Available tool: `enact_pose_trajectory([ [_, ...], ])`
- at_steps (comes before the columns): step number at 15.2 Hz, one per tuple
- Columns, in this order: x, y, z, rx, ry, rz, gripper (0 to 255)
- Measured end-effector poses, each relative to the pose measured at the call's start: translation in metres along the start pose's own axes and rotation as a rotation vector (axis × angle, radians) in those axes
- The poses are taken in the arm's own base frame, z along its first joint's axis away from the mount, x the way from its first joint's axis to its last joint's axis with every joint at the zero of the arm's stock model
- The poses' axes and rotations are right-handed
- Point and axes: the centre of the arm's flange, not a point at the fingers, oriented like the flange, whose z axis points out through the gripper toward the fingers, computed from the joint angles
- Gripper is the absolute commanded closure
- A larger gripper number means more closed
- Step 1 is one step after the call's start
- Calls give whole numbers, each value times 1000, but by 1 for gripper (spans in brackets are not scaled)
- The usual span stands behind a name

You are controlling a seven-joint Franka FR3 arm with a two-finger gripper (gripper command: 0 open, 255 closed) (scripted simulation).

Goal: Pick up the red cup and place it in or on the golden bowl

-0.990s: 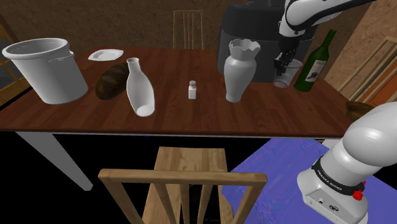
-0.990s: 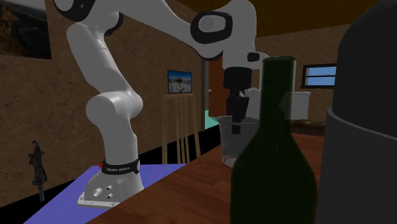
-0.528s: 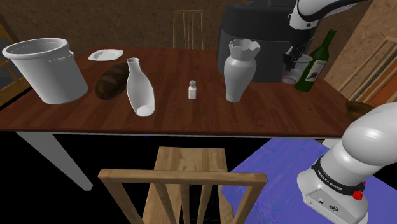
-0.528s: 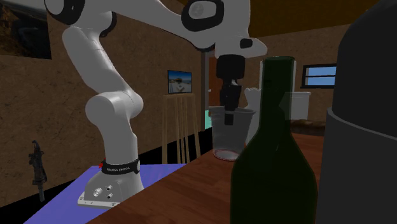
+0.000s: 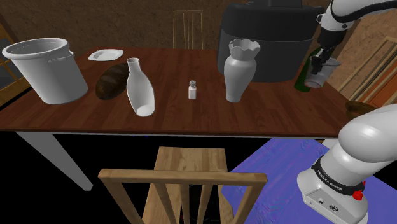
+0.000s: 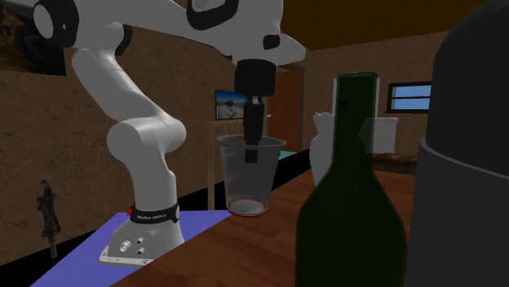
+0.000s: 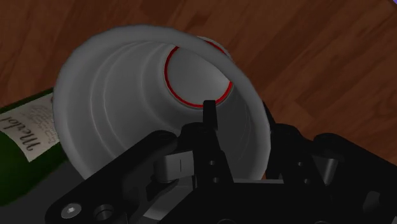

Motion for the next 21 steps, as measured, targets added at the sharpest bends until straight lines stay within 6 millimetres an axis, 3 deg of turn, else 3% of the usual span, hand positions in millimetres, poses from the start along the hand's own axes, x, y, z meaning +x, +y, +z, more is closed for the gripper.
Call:
enact_pose_trajectory([
  [17,-192,125,11,0,0,1,255],
  [21,-228,144,17,0,0,0,255],
])
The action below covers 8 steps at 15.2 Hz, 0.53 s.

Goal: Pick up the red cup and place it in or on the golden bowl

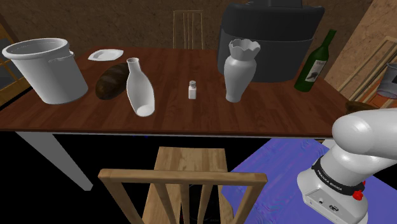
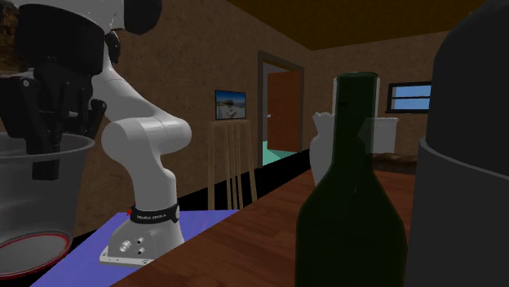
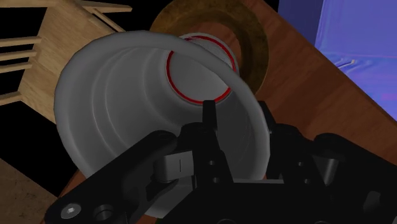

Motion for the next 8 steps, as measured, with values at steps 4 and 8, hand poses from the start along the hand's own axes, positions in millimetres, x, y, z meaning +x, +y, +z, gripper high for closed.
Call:
enact_pose_trajectory([
  [4,-2,-1,19,0,-1,-1,255],
  [8,0,-3,39,0,-1,-1,255],
])
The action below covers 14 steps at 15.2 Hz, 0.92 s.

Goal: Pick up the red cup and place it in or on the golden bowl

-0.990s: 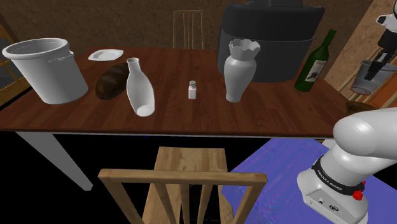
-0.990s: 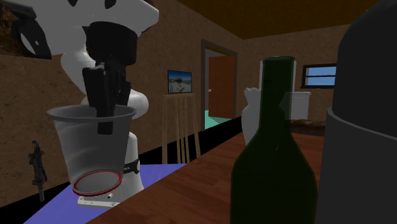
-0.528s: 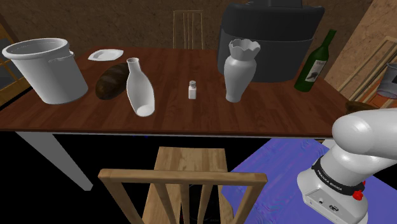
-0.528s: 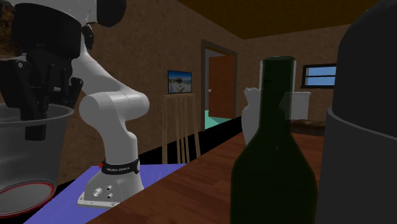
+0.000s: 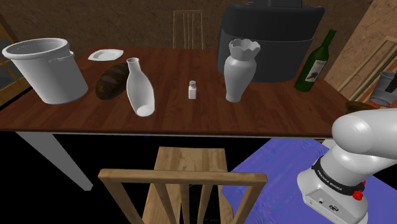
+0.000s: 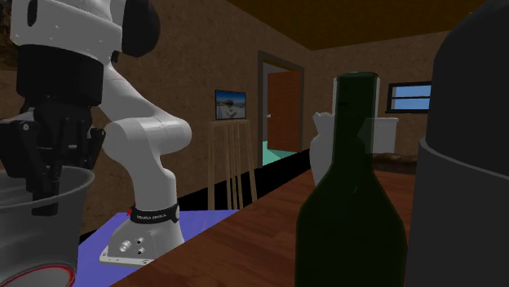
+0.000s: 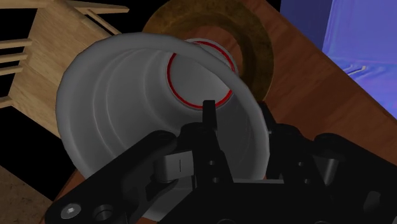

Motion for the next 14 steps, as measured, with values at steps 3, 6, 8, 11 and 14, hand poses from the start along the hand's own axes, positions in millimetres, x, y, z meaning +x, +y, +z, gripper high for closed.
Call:
enact_pose_trajectory([
  [3,1,-2,16,0,0,0,255],
  [6,2,-4,31,0,0,0,255],
  [8,2,-6,42,0,0,0,255],
  [11,3,-8,56,0,0,0,255],
  [14,3,-8,58,0,0,0,255],
])
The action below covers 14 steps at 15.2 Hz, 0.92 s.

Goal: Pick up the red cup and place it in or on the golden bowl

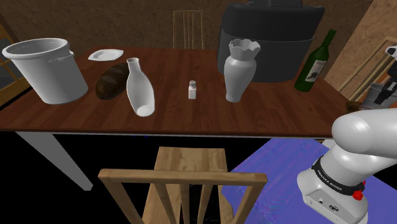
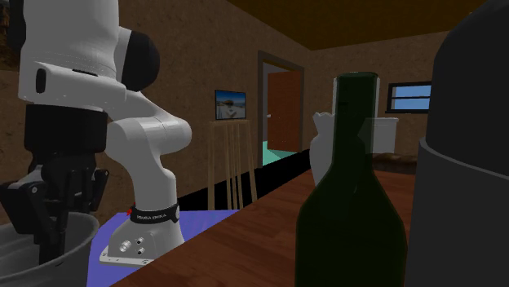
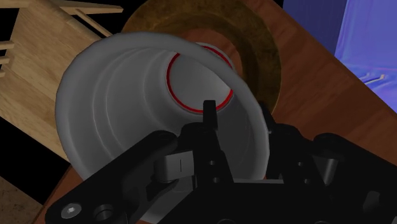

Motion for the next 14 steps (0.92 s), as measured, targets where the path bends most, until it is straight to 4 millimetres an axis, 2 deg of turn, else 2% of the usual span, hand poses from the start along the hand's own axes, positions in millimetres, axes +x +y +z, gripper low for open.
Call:
enact_pose_trajectory([
  [3,0,0,0,0,0,0,255],
  [4,0,0,0,0,0,0,0],
  [10,0,0,0,-1,0,0,0],
  [11,1,0,-6,-1,0,0,0],
  [14,1,-2,-40,-2,0,0,0],
])
